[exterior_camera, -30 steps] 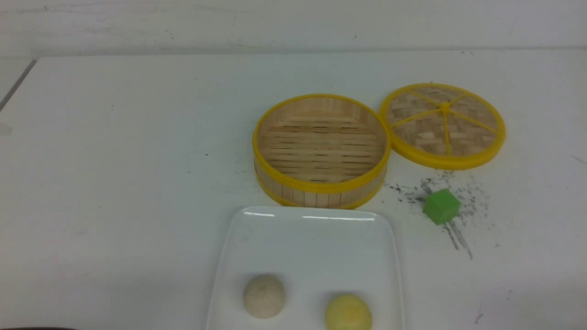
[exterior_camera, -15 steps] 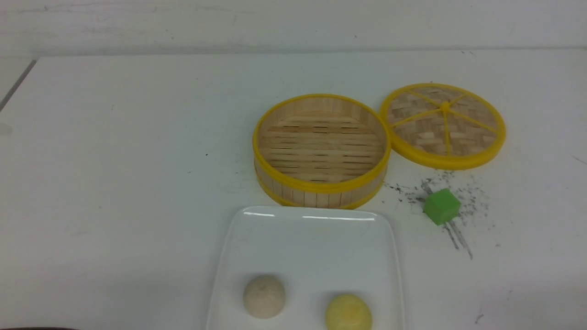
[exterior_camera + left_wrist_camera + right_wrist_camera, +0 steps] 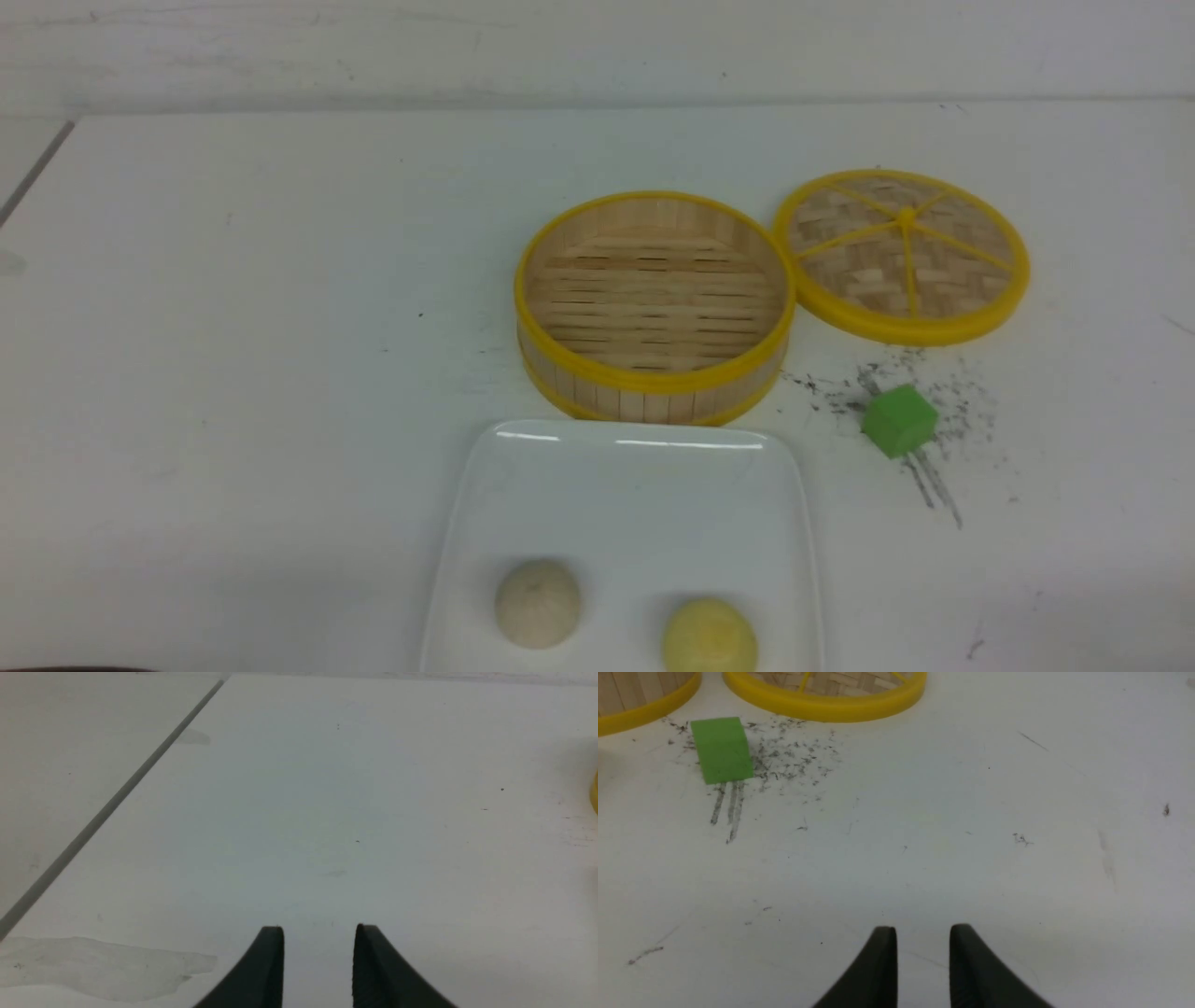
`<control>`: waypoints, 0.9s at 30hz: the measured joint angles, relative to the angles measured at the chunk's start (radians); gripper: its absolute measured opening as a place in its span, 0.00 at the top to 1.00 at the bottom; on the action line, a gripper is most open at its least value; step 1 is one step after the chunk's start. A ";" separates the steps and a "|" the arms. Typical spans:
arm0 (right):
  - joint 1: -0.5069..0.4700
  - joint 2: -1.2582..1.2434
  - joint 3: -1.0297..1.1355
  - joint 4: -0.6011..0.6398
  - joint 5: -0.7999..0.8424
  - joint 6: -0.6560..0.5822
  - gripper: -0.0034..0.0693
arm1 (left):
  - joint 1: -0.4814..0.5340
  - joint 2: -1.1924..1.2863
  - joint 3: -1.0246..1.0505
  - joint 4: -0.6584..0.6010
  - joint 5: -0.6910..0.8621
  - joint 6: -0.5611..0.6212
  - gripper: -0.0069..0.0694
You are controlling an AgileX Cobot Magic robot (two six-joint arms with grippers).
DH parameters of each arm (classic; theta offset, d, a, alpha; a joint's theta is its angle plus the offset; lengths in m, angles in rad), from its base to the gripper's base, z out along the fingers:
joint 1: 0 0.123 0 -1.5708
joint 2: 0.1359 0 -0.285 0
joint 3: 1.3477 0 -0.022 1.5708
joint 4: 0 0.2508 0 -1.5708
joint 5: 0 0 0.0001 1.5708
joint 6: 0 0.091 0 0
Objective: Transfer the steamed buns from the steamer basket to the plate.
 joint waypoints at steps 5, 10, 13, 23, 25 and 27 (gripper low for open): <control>0.000 0.000 0.000 0.000 0.000 0.000 0.67 | 0.000 0.000 0.011 -0.002 0.000 -0.001 0.59; 0.000 0.000 0.000 0.000 0.000 0.000 0.67 | 0.000 0.000 0.077 -0.020 -0.065 -0.058 0.59; 0.000 0.000 0.000 0.000 0.000 0.000 0.66 | 0.000 0.000 0.142 -0.021 -0.113 -0.102 0.59; 0.000 0.000 0.000 0.000 0.000 -0.001 0.65 | 0.000 0.000 0.208 -0.009 -0.165 -0.173 0.59; 0.000 0.000 0.000 0.000 0.000 -0.001 0.65 | 0.000 0.000 0.209 -0.001 -0.165 -0.174 0.59; 0.000 0.000 0.000 0.000 0.000 -0.003 0.64 | 0.000 0.000 0.209 0.011 -0.165 -0.175 0.59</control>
